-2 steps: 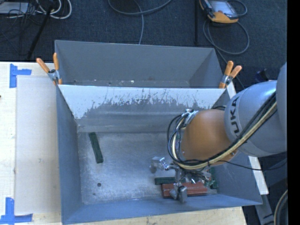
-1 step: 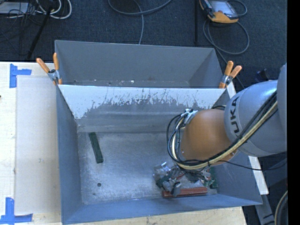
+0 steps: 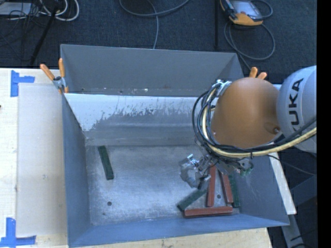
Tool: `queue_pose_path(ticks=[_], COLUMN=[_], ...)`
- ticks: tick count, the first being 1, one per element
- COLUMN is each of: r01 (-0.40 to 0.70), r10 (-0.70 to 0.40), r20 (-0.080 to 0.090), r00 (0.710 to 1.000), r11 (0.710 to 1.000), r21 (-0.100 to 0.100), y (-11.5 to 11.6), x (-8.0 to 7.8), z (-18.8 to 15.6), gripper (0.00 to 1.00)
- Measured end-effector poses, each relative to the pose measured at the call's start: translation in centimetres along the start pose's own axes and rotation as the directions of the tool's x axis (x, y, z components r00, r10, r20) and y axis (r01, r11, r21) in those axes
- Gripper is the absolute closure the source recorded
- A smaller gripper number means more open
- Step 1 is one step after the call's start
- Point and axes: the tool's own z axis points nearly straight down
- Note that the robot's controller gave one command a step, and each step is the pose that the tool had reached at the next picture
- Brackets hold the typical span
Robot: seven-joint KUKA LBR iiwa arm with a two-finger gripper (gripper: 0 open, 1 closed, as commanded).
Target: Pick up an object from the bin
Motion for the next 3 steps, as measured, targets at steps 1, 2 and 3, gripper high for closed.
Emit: queue_pose_path(ticks=[1, 2, 3], r01=[-0.001, 0.424, 0.458], r10=[0.001, -0.425, -0.458], r20=[-0.008, -0.009, -0.007], r00=[1.0, 0.905, 0.889], r11=[1.0, 0.905, 0.889], r21=[-0.004, -0.013, -0.011], y=[0.1, -2.2, -3.5], x=[0.2, 1.3, 1.5], z=[0.4, 10.2, 12.9], gripper=[0.0, 0.0, 0.0])
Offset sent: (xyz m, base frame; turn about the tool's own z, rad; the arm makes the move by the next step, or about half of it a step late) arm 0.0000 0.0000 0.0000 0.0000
